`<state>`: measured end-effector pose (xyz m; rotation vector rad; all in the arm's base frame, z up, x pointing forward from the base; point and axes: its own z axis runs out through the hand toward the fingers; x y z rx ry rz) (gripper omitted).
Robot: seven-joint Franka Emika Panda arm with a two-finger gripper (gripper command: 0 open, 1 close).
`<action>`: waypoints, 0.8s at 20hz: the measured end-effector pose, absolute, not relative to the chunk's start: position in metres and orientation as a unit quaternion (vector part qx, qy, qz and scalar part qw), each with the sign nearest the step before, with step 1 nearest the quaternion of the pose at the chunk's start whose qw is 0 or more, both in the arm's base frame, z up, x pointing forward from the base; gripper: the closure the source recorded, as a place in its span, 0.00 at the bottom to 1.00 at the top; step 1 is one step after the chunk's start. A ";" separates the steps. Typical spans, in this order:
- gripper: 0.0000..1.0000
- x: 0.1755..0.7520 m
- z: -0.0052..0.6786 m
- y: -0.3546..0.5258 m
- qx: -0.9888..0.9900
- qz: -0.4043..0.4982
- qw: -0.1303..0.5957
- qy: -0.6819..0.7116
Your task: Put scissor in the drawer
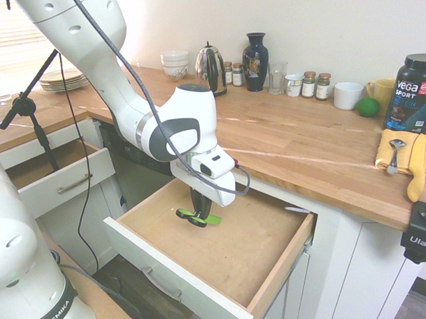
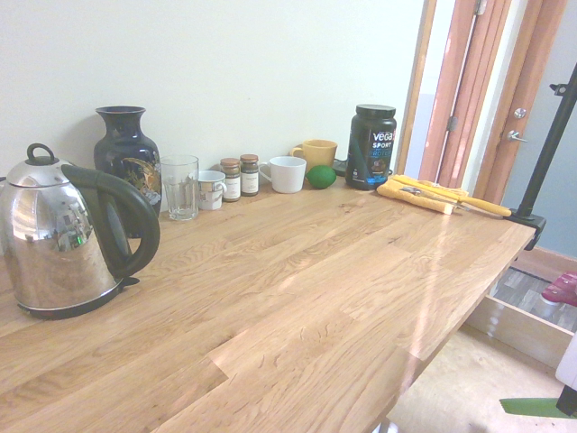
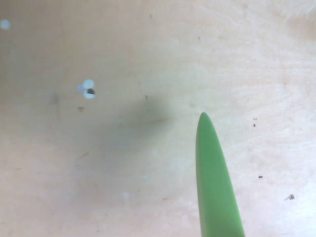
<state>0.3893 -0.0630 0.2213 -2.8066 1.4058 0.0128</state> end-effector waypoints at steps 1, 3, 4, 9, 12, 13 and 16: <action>1.00 0.391 0.216 -0.064 -0.894 0.005 0.000 0.449; 1.00 0.393 0.206 -0.065 -0.893 0.009 -0.002 0.449; 1.00 0.395 0.202 -0.065 -0.894 0.010 -0.003 0.449; 1.00 0.401 0.178 -0.064 -0.895 0.019 -0.009 0.446; 1.00 0.408 0.170 -0.061 -0.896 0.023 -0.012 0.443; 1.00 0.410 0.169 -0.060 -0.897 0.023 -0.012 0.441; 1.00 0.418 0.168 -0.056 -0.899 0.021 -0.011 0.438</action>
